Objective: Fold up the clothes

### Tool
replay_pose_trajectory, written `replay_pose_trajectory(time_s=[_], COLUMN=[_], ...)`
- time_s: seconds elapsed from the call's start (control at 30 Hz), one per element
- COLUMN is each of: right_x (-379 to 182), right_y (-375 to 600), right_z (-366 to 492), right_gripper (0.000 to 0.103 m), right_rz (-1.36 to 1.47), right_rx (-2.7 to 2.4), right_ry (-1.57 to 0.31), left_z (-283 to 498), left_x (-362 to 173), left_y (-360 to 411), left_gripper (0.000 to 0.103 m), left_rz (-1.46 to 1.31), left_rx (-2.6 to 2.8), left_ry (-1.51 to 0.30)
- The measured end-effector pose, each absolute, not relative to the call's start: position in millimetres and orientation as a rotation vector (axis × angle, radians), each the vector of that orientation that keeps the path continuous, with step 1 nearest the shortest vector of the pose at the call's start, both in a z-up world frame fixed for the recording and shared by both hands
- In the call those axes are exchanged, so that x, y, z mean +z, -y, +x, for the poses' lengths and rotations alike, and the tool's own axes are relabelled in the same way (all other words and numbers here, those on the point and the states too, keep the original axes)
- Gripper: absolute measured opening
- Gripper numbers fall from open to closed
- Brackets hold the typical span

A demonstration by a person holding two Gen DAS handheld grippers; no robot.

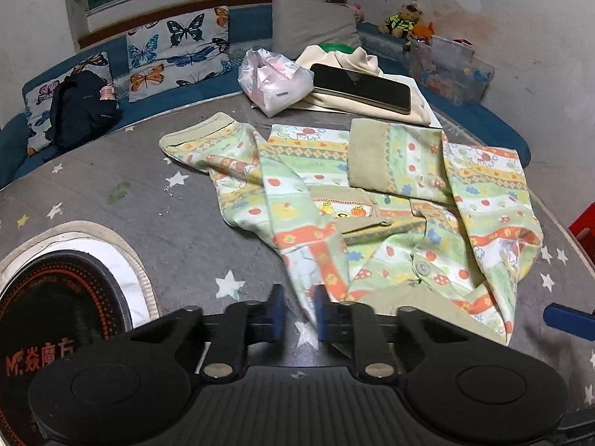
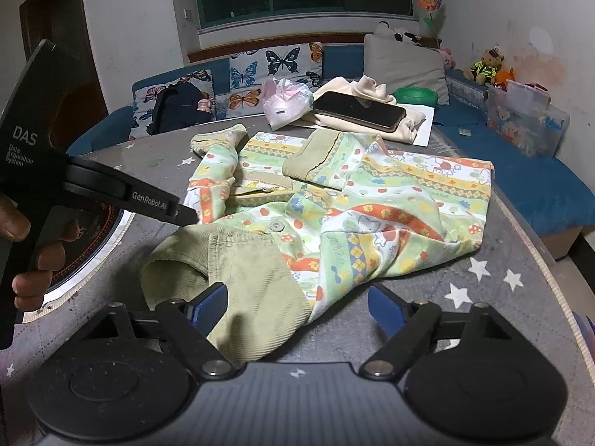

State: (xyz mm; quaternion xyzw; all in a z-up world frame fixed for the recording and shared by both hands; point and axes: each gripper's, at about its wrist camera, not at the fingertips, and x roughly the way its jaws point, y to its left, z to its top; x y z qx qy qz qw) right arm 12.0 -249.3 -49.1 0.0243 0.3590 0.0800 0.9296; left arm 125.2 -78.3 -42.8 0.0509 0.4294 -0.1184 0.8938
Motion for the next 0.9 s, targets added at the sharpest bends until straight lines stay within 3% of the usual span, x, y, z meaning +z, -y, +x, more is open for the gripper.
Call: replay_pose_trajectory(time_s=[0.13, 0.63, 0.9], right_x=[-50, -47, -51], right_y=[250, 252, 257], right_z=[10, 9, 16], right_gripper=[0.084, 0.078, 0.073], right_rz=[0.048, 0.038, 0.044], right_rx=[0.167, 0.149, 0.121], right_ry=[-0.734, -0.725, -0.731], left_z=[117, 85, 82], left_x=[-40, -38, -29], left_y=[80, 64, 53], left_gripper=[0.005, 0.000, 0.003], left_rz=[0.136, 0.159, 0.134], left_rx=[-0.271, -0.329, -0.329], left_ry=[-0.868, -0.881, -0.872])
